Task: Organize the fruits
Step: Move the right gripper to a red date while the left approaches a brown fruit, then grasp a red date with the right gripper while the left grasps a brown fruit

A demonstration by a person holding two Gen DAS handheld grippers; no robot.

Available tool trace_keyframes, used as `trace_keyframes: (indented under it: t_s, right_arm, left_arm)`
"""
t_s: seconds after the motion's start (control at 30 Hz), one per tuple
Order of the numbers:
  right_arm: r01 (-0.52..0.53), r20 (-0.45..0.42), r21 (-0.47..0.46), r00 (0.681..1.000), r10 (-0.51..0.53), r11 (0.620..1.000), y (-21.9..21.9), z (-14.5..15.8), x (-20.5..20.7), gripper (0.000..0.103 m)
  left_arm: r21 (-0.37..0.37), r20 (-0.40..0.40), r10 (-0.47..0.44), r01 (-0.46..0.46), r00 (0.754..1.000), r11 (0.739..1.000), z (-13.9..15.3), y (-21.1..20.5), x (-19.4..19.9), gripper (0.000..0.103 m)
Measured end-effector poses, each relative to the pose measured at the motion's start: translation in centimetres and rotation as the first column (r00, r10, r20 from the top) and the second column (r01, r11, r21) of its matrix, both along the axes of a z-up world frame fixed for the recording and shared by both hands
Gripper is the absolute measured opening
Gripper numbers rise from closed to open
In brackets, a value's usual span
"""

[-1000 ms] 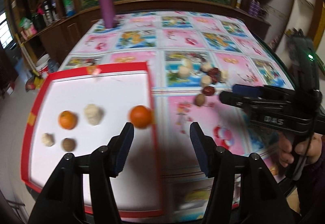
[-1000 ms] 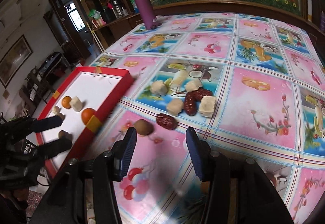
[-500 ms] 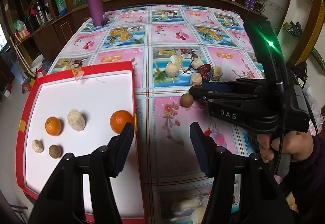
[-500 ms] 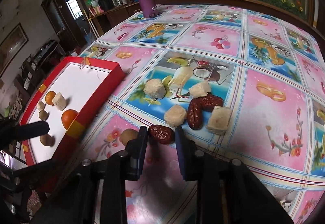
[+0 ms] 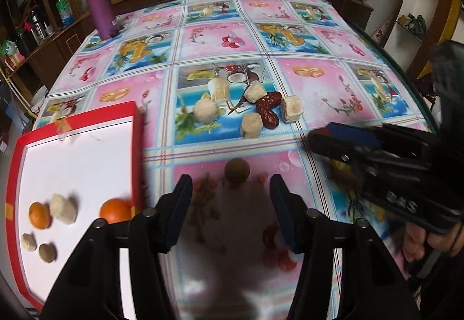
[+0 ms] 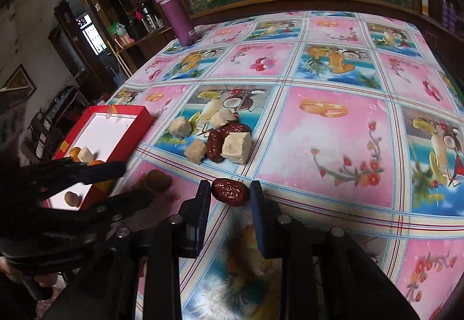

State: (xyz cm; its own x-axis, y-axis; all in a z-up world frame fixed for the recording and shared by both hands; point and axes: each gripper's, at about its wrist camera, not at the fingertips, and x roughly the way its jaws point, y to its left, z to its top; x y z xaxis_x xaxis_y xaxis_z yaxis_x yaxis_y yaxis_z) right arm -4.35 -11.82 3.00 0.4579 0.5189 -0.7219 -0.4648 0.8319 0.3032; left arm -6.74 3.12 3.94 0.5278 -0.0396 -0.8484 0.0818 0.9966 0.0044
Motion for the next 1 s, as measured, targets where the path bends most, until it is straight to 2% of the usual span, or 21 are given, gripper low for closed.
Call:
trace_keyframes:
  t_s: [0.07, 0.13, 0.27, 0.43, 0.6, 0.83, 1.0]
  right_arm:
    - [-0.007, 0.003, 0.011, 1.0, 0.007, 1.0, 0.1, 0.1, -0.1, 0.026]
    - [-0.014, -0.002, 0.02, 1.0, 0.014, 1.0, 0.1, 0.1, -0.1, 0.026]
    - [-0.02, -0.008, 0.029, 1.0, 0.02, 0.999, 0.3, 0.0, -0.1, 0.026]
    - [-0.021, -0.024, 0.032, 0.999, 0.022, 0.999, 0.5, -0.3, 0.0, 0.026]
    - [-0.023, 0.0, 0.044, 1.0, 0.023, 0.999, 0.6, 0.1, -0.3, 0.026]
    - [-0.059, 0.035, 0.069, 0.998, 0.056, 0.996, 2.5, 1.5, -1.5, 0.026]
    - [-0.148, 0.084, 0.061, 0.986, 0.143, 0.987, 6.7, 3.6, -3.5, 0.026]
  left_arm:
    - [-0.008, -0.004, 0.001, -0.001, 1.0, 1.0, -0.4, -0.1, 0.7, 0.048]
    - [-0.013, -0.025, 0.009, -0.01, 1.0, 1.0, -1.1, 0.1, 1.4, 0.032]
    - [-0.022, -0.033, 0.004, -0.005, 0.999, 1.0, -1.8, 0.1, 1.7, 0.024]
    - [-0.047, -0.019, -0.001, 0.0, 1.0, 0.999, -1.9, 0.1, 1.8, 0.023]
    - [-0.067, -0.008, -0.009, 0.008, 1.0, 0.998, -1.6, 0.2, 1.4, 0.023]
    - [-0.055, 0.097, -0.004, 0.01, 0.995, 0.998, 1.8, 0.9, -1.8, 0.023]
    - [-0.074, 0.162, 0.059, -0.047, 0.985, 0.996, 4.0, 4.2, -5.2, 0.023]
